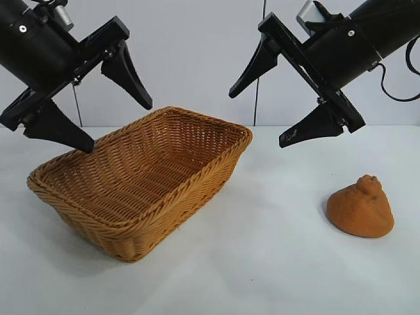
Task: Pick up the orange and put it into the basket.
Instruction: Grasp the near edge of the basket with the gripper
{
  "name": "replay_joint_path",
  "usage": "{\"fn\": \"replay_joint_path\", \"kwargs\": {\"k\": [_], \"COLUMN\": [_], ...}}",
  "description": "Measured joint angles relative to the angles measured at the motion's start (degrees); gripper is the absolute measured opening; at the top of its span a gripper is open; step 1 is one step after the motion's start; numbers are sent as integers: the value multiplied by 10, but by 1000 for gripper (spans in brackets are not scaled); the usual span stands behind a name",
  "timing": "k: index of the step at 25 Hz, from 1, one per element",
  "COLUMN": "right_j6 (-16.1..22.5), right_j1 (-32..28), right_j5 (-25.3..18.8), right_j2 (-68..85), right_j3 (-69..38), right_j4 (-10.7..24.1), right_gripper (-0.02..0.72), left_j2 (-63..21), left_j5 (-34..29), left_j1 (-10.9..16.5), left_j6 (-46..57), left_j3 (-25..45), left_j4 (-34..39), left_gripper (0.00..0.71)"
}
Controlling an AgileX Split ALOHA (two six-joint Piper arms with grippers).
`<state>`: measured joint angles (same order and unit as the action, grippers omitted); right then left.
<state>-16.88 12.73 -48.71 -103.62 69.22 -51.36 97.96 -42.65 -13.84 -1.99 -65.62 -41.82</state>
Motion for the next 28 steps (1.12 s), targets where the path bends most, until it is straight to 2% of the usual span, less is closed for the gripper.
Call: {"fn": "replay_joint_path", "kwargs": {"k": [7, 13, 16, 22, 24, 25, 28], "right_j6": [0, 0, 0, 0, 1, 1, 1], "right_j1": [0, 0, 0, 0, 0, 0, 0], "right_j5": [3, 5, 5, 5, 5, 5, 5], "right_j2": [0, 0, 0, 0, 0, 0, 0], "right_j3": [0, 0, 0, 0, 0, 0, 0], "right_j4": [0, 0, 0, 0, 0, 0, 0], "right_gripper": [631, 631, 631, 631, 631, 631, 631], "left_j2": [-36, -56, -57, -57, -57, -57, -57], "left_j5": [-61, -69, -48, 51, 68, 68, 76], "left_j1": [1, -1, -21, -67, -71, -71, -72], "left_j6": [149, 232, 314, 500, 574, 574, 671], "left_j3": [1, 22, 55, 97, 103, 103, 105], "left_j4": [124, 138, 161, 247, 292, 292, 368], "left_gripper": [636, 636, 636, 636, 636, 636, 636]}}
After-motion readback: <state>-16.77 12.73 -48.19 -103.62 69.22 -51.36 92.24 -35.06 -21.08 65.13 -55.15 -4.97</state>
